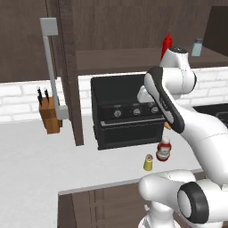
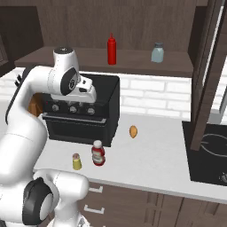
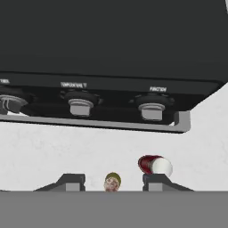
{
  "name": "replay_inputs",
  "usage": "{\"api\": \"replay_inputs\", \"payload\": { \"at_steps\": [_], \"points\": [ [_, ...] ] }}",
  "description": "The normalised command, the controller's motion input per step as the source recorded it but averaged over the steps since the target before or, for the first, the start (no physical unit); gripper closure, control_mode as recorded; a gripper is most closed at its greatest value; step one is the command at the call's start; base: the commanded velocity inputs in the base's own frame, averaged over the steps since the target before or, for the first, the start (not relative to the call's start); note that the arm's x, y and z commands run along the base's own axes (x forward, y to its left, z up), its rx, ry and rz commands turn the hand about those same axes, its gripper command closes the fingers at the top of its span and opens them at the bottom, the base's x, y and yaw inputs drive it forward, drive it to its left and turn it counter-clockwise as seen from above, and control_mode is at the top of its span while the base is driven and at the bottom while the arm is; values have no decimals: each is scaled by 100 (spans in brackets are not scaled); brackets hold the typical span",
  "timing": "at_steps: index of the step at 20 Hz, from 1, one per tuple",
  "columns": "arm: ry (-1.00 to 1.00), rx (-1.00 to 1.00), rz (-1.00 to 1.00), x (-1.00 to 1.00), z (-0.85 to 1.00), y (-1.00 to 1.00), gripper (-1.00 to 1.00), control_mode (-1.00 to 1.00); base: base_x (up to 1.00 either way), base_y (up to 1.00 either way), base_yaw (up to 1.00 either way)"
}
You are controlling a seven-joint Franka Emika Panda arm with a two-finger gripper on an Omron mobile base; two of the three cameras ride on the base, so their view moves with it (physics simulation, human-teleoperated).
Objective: Put the shaker and condiment bottle from the counter next to their counterparts in the cabinet.
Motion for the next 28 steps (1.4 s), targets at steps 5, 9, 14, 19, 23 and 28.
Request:
{"api": "replay_inputs", "payload": {
  "at_steps": [5,9,14,19,23,28],
  "points": [
    [-10,-1,0,-5,-38,0,-100,-100,0,0,0],
    [-9,0,23,0,-71,-31,-100,-100,0,0,0],
    [-15,6,30,-15,-38,-55,-100,-100,0,0,0],
    [-16,9,29,-21,-18,-62,-100,-100,0,0,0],
    [-7,3,28,0,-32,-52,-100,-100,0,0,0],
    [-2,3,17,0,-26,-29,-100,-100,0,0,0]
  ]
}}
